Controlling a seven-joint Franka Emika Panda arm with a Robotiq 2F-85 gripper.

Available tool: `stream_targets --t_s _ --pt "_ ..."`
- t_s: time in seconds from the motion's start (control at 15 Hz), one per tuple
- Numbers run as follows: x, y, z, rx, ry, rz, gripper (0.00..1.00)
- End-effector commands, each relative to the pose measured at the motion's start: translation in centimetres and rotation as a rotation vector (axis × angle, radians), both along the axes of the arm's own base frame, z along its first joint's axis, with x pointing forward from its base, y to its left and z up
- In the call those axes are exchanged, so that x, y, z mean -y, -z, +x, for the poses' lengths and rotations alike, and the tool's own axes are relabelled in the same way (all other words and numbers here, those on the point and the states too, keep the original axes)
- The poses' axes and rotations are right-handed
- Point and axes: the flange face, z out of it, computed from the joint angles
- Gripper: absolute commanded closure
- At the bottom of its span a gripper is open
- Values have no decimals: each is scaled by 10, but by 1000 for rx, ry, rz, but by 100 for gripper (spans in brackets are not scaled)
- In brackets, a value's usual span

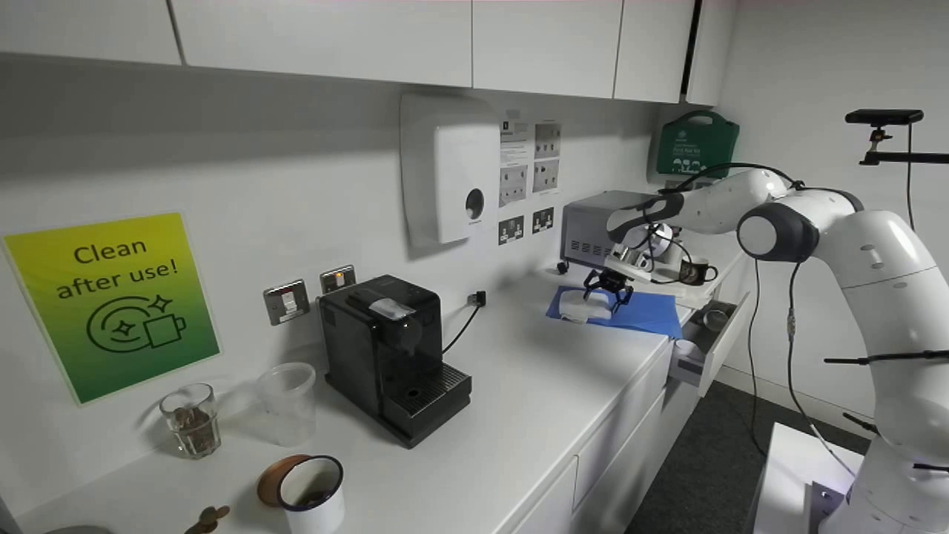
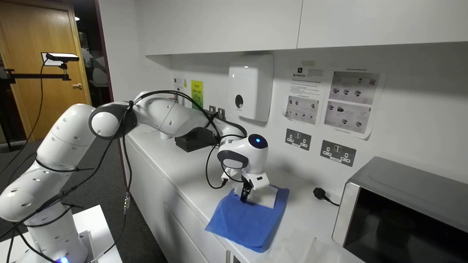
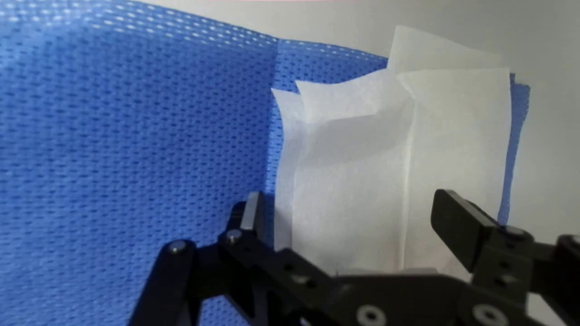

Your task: Pick up the napkin from the counter and put it on the blue cloth

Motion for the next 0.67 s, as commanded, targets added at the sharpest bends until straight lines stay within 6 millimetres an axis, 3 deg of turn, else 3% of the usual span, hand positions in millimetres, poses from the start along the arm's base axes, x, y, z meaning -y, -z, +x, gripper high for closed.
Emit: stream_targets --t_s 0.0,0.27,0.6 --pt "-5 -10 -12 81 -26 30 0" --pt "-5 -7 -14 106 -52 56 0" --pt "-4 -1 -33 120 -71 88 0"
